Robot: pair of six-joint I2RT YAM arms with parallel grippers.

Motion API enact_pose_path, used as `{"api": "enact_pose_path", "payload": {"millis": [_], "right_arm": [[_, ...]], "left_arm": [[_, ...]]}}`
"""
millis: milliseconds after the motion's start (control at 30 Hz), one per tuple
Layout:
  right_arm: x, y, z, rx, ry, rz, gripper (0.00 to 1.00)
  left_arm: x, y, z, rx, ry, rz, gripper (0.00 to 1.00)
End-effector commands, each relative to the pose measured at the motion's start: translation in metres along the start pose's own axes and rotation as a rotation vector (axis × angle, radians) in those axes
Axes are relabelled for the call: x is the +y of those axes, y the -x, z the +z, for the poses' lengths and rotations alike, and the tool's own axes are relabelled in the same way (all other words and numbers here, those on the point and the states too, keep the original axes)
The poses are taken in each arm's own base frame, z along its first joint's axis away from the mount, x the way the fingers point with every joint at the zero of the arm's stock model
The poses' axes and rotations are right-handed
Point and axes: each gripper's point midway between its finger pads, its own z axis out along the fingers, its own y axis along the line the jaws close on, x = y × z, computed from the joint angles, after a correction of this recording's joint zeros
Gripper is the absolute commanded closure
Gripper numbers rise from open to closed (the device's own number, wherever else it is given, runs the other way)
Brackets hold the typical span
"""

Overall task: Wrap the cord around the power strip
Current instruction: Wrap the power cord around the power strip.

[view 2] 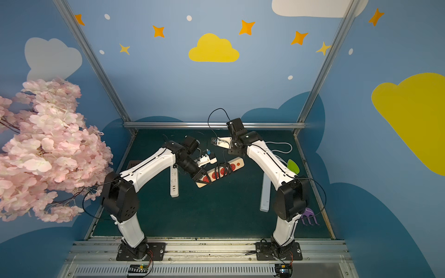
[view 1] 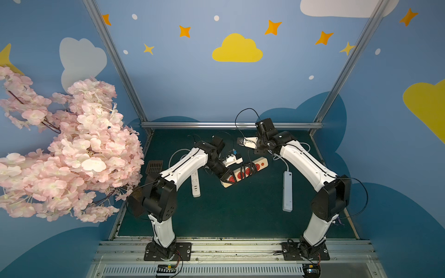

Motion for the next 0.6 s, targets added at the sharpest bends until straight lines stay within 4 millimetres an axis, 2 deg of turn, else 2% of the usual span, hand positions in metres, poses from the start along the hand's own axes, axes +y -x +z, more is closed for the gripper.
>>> {"api": "enact_pose_path", "payload": {"millis": [0,67,200,300,367,567], "right_arm": [[0.02,0.002,-0.005,-0.036,0.133,0.071,0.65],[0.022,0.001,-0.004,-0.03,0.141,0.102,0.64],[0.038,0.008,-0.015,-0.09,0.221,0.154,0.64],[0.034,0.006,-0.018,-0.109,0.191,0.206,0.63],[0.022,0.005,-0.022,-0.135,0.147,0.282,0.63],[-0.028,0.007,-0.065,-0.296,0.052,0.642,0.56]], "left_arm": [[-0.032,0.003,-0.004,-0.032,-0.155,0.066,0.97],[-0.033,0.006,-0.007,-0.055,-0.174,0.067,0.97],[-0.044,0.019,-0.02,-0.145,-0.231,0.105,0.97],[-0.05,0.029,-0.032,-0.208,-0.262,0.127,0.97],[-0.052,0.032,-0.037,-0.233,-0.269,0.13,0.97],[-0.042,0.039,-0.041,-0.28,-0.226,0.121,0.97]]}}
